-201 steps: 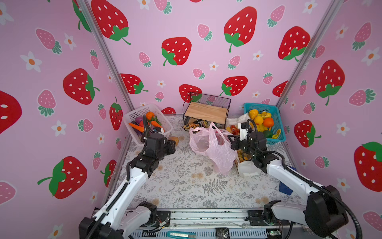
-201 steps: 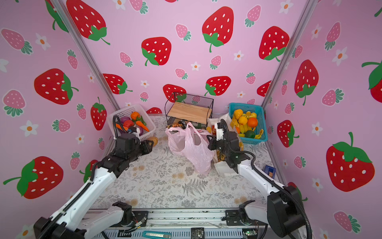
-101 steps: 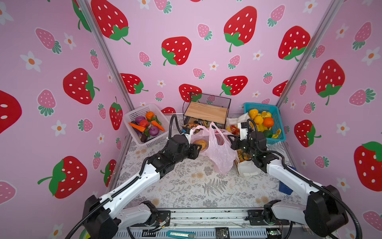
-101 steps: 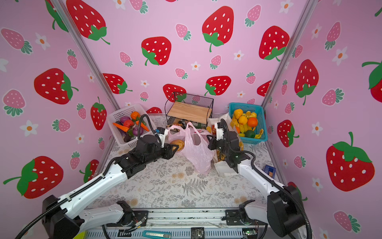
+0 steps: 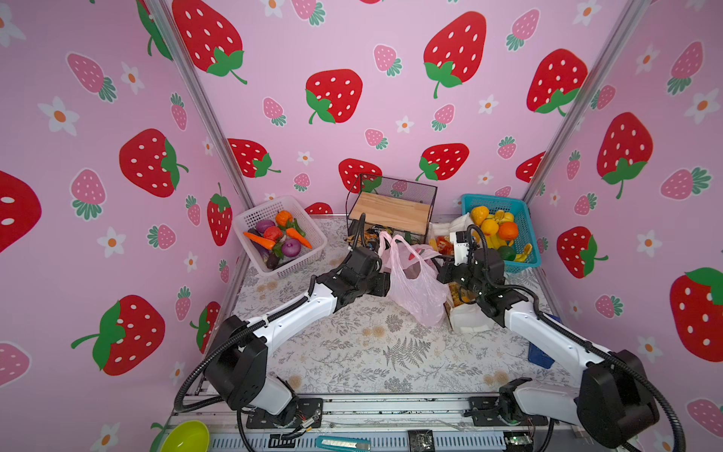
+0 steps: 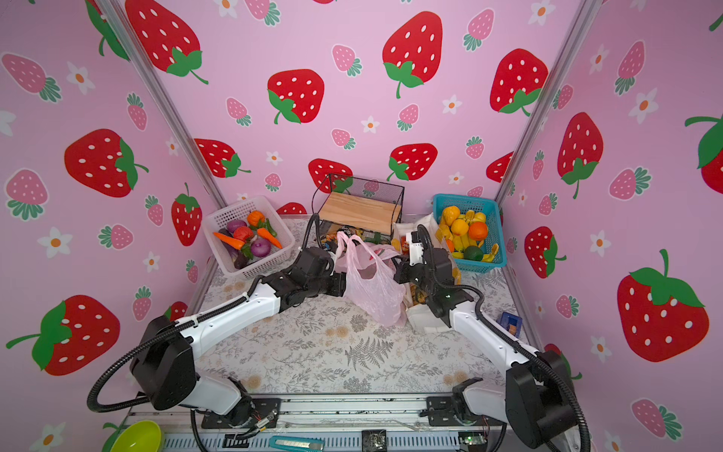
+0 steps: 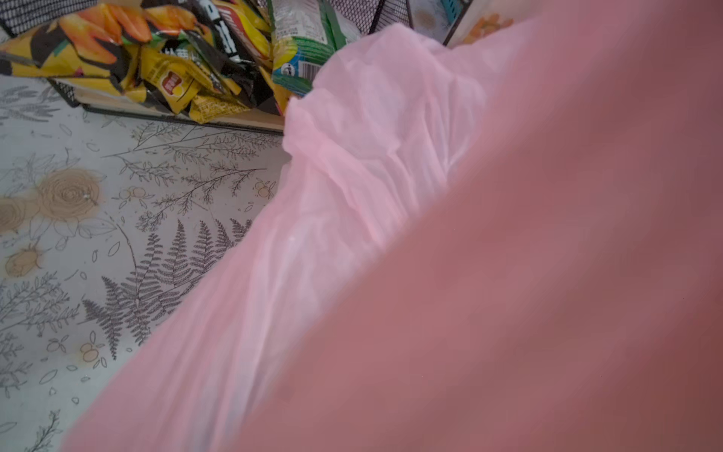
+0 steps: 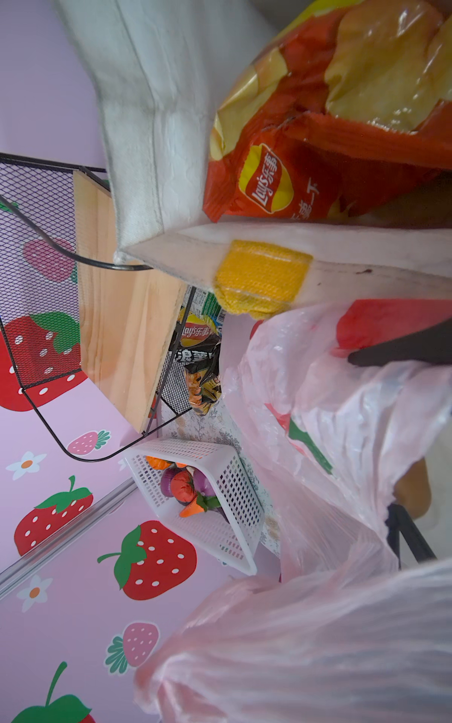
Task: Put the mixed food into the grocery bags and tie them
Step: 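Carry the potato with the left gripper into the pink bag and release, then move the left gripper back over the vegetable basket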
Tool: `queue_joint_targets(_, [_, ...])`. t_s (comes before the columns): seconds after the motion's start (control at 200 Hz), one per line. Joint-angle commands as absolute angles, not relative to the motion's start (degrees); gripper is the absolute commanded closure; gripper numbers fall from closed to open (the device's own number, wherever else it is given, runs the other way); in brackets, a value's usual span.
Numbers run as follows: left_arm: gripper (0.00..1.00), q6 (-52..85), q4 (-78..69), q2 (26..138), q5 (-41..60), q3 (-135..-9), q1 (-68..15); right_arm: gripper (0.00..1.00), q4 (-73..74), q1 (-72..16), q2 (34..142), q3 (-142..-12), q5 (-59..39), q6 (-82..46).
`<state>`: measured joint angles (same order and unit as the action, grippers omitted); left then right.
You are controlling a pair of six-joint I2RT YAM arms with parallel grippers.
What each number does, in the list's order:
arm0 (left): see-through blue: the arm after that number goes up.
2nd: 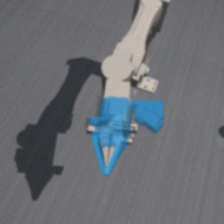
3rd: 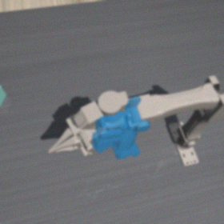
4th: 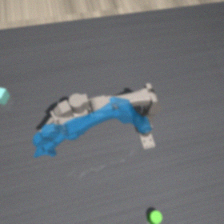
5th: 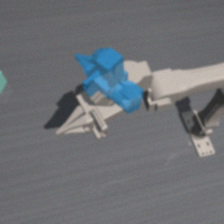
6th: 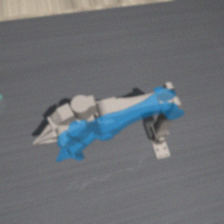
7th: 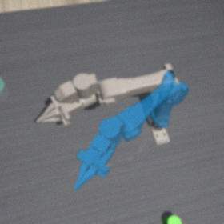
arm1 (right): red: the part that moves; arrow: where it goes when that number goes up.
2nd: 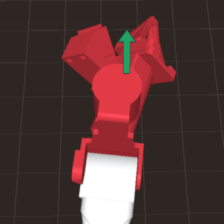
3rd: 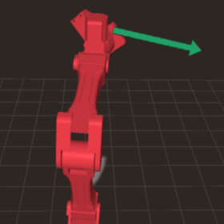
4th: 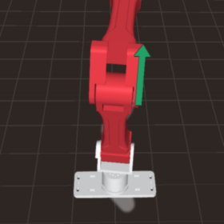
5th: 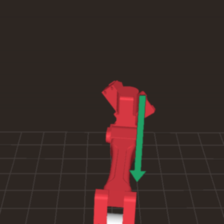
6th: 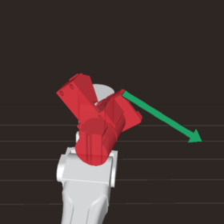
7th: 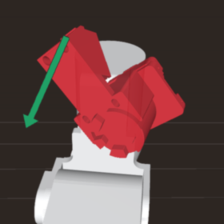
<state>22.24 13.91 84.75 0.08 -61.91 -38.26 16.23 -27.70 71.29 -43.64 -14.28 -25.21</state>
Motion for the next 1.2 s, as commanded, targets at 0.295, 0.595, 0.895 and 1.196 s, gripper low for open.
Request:
queue_joint_targets(0.295, [0.26,15.3,17.1,69.1,2.5,-59.9,-36.5,1.00,16.4,-27.4,72.1,-43.0,-11.4,-24.1])
queue_joint_targets(0.595, [0.31,21.9,21.4,57.4,16.3,-55.2,-16.0,1.00,17.1,-27.2,72.1,-42.6,-11.8,-24.3])
queue_joint_targets(0.895, [0.13,27.9,17.6,77.3,-7.2,-65.5,1.3,1.00,18.8,-27.2,72.6,-41.9,-14.1,-25.6])
queue_joint_targets(1.196, [0.14,26.7,23.8,102.0,-8.2,-84.4,9.6,1.00,19.0,-27.2,71.4,-41.5,-14.1,-25.4])
